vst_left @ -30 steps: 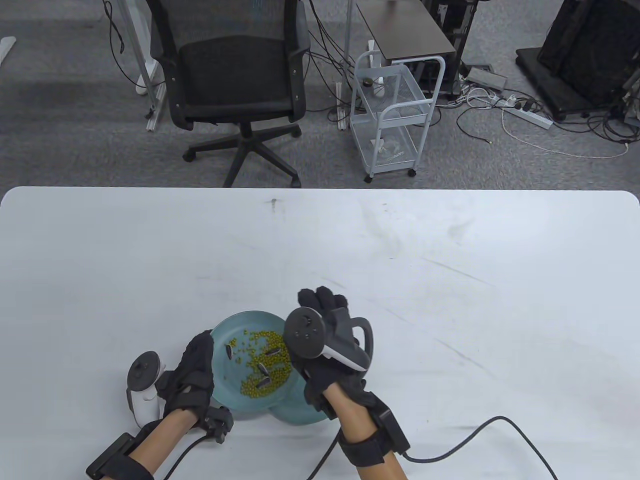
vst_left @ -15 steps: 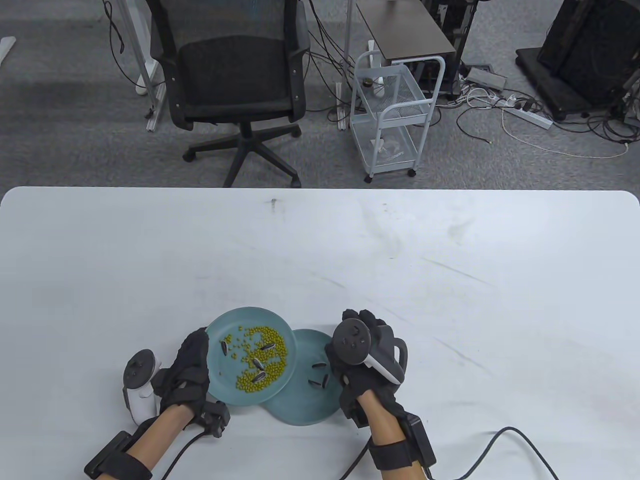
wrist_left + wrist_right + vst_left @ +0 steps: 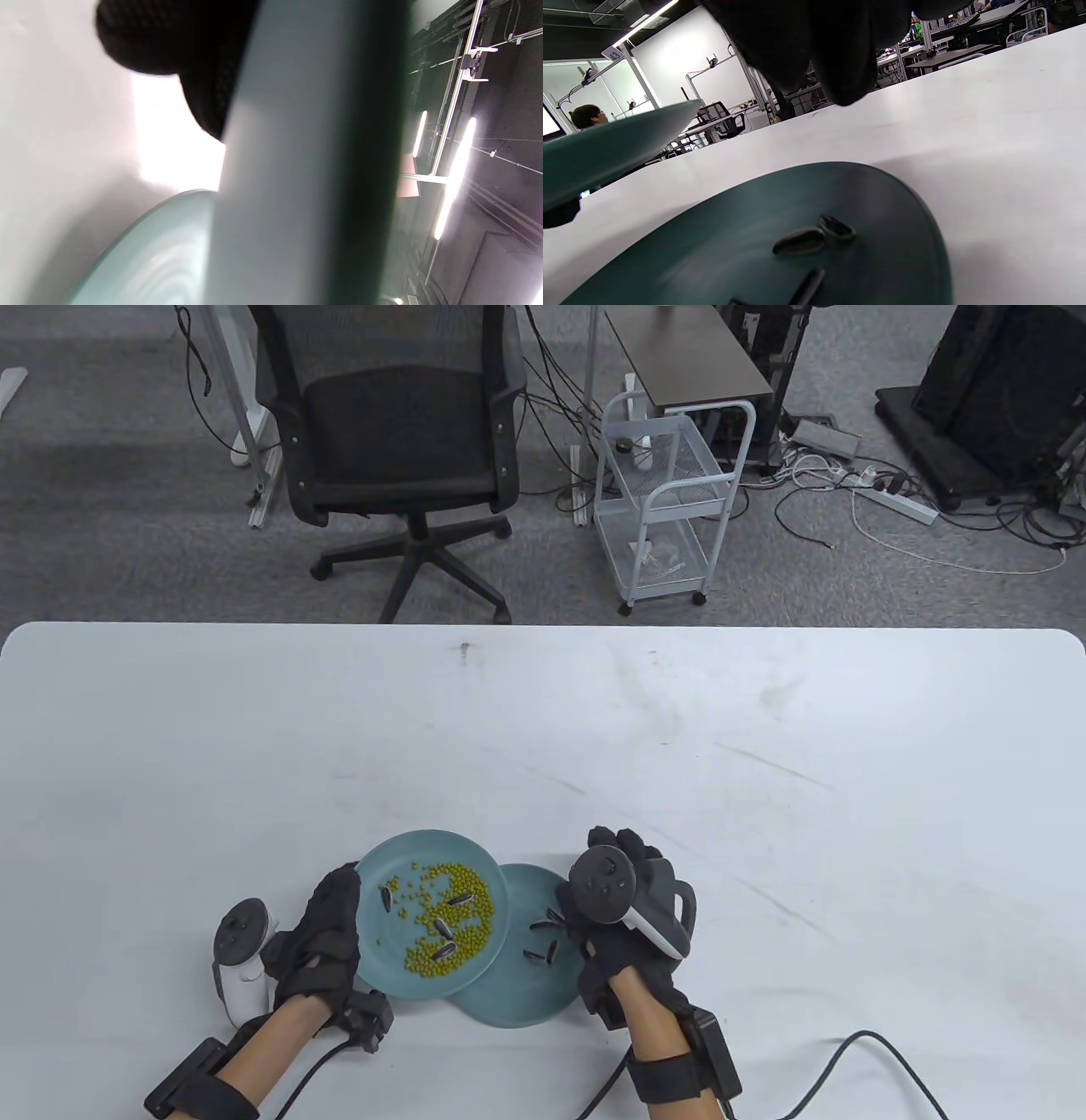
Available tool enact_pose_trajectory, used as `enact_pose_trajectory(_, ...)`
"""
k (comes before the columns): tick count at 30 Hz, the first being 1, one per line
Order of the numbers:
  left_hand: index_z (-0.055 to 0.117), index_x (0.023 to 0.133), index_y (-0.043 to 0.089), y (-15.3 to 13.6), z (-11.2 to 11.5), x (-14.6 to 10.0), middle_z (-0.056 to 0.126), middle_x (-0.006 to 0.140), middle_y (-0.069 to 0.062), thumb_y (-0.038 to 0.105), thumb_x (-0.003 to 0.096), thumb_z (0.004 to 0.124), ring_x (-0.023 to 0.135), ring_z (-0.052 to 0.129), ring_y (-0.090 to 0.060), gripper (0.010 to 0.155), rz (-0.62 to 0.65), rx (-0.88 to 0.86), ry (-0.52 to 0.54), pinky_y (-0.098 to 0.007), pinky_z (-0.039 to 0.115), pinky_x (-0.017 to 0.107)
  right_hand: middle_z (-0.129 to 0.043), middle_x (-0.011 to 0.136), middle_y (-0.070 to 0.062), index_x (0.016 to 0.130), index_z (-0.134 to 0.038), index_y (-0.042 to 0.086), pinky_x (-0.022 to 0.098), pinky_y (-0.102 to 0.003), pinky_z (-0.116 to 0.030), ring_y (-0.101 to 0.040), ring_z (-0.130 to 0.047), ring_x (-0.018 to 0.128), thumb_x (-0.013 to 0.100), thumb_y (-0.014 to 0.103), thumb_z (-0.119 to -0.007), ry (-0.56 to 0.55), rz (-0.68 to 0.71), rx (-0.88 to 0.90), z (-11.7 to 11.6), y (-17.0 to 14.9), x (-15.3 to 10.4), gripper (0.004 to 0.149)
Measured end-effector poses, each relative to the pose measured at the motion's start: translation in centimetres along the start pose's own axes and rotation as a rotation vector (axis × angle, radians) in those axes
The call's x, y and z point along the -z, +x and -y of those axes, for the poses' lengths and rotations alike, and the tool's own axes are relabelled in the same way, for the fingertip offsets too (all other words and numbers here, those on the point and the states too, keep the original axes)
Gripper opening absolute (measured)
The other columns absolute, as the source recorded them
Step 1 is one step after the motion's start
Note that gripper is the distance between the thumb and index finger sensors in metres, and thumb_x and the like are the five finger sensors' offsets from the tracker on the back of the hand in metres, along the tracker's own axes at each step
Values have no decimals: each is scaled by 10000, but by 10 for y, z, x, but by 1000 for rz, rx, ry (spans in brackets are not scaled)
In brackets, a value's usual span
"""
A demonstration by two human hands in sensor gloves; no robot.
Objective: Pick sunflower seeds with hand pinch into plate
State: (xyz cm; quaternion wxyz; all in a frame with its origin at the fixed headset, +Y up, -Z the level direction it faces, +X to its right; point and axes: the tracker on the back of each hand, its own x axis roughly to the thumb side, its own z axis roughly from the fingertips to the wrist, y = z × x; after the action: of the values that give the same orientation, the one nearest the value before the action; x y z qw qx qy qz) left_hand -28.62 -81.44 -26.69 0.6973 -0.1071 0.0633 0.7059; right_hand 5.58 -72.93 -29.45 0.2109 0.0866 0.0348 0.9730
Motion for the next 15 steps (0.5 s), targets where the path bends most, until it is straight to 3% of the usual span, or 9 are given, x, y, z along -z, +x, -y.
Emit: enact_pose_trajectory(15,490,1032,236,-1,1,0,865,787,-79,511,628,517,409,1011,-213,489,0,4,-11,-351,842,325,-523,1084,-350,802,-877,-100,641,-790,-333,-675,-418,964,549,211,-864,-2,-1,20,1,0,-1,401)
